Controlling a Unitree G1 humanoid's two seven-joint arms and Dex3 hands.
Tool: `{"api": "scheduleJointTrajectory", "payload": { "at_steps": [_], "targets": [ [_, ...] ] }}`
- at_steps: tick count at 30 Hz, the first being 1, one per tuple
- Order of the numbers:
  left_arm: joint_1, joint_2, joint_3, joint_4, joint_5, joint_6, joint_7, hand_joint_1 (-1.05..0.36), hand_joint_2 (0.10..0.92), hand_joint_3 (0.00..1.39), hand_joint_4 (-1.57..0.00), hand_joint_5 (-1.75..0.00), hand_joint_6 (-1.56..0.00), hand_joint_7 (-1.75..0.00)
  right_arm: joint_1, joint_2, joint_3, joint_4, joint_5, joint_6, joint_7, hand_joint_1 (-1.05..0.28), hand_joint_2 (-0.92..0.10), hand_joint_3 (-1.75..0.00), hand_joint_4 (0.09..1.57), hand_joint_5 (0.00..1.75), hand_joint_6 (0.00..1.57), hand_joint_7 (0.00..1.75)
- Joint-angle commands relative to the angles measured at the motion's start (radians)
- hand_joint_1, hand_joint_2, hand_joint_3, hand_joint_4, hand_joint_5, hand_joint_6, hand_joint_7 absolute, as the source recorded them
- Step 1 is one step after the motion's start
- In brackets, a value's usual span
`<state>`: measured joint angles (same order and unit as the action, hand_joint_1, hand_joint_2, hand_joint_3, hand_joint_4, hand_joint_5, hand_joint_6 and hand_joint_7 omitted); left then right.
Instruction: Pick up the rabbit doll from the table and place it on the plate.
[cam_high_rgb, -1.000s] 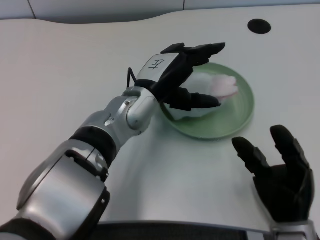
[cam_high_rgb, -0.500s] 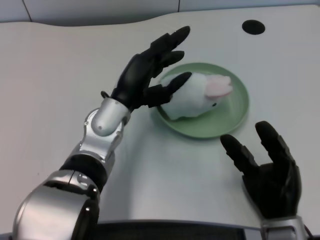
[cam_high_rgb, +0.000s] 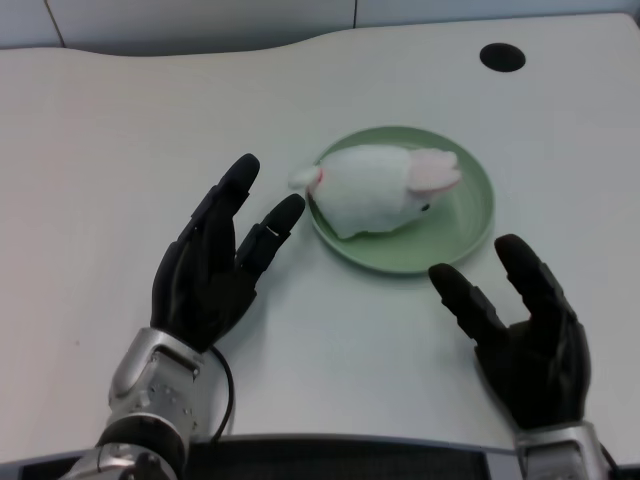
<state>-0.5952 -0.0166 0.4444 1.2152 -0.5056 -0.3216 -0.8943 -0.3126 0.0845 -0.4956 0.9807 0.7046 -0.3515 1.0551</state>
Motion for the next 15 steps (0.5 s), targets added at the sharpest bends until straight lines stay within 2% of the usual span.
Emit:
{"api": "scheduleJointTrajectory", "payload": {
  "at_steps": [1, 4, 6, 7, 11, 15],
  "targets": [
    [0.007, -0.008, 0.014, -0.015, -0.011, 0.017, -0.026, -0.67, 0.921, 0.58, -0.06, -0.20, -0.12, 0.00, -0.013, 0.023, 0.001, 0.023, -0.007, 0.018, -0.002, -0.82, -0.92, -0.13, 0.97, 0.01, 0.92, 0.00],
    [0.076, -0.047, 0.080, -0.033, -0.097, 0.100, -0.071, -0.68, 0.921, 0.62, -0.04, -0.19, -0.10, 0.00, -0.023, 0.008, -0.003, 0.029, -0.011, 0.033, -0.018, -0.83, -0.92, -0.13, 0.98, 0.02, 0.93, 0.01],
    [0.098, -0.058, 0.092, -0.044, -0.111, 0.112, -0.080, -0.68, 0.921, 0.63, -0.02, -0.17, -0.09, 0.00, -0.024, 0.004, -0.007, 0.029, -0.012, 0.038, -0.021, -0.83, -0.92, -0.12, 0.98, 0.02, 0.93, 0.01],
    [0.103, -0.060, 0.094, -0.049, -0.112, 0.115, -0.081, -0.68, 0.921, 0.63, -0.02, -0.17, -0.09, 0.00, -0.024, 0.004, -0.009, 0.029, -0.013, 0.039, -0.022, -0.83, -0.92, -0.12, 0.99, 0.02, 0.93, 0.01],
    [0.152, -0.077, 0.118, -0.057, -0.127, 0.097, -0.073, -0.68, 0.921, 0.65, -0.01, -0.17, -0.11, -0.01, -0.030, -0.006, -0.014, 0.036, -0.014, 0.062, -0.019, -0.83, -0.92, -0.10, 0.98, 0.01, 0.94, 0.01],
    [0.167, -0.084, 0.119, -0.069, -0.124, 0.070, -0.076, -0.67, 0.921, 0.61, -0.02, -0.16, -0.14, -0.02, -0.033, -0.007, -0.015, 0.043, -0.018, 0.061, -0.009, -0.83, -0.92, -0.10, 0.97, 0.01, 0.93, 0.00]
  ]
}}
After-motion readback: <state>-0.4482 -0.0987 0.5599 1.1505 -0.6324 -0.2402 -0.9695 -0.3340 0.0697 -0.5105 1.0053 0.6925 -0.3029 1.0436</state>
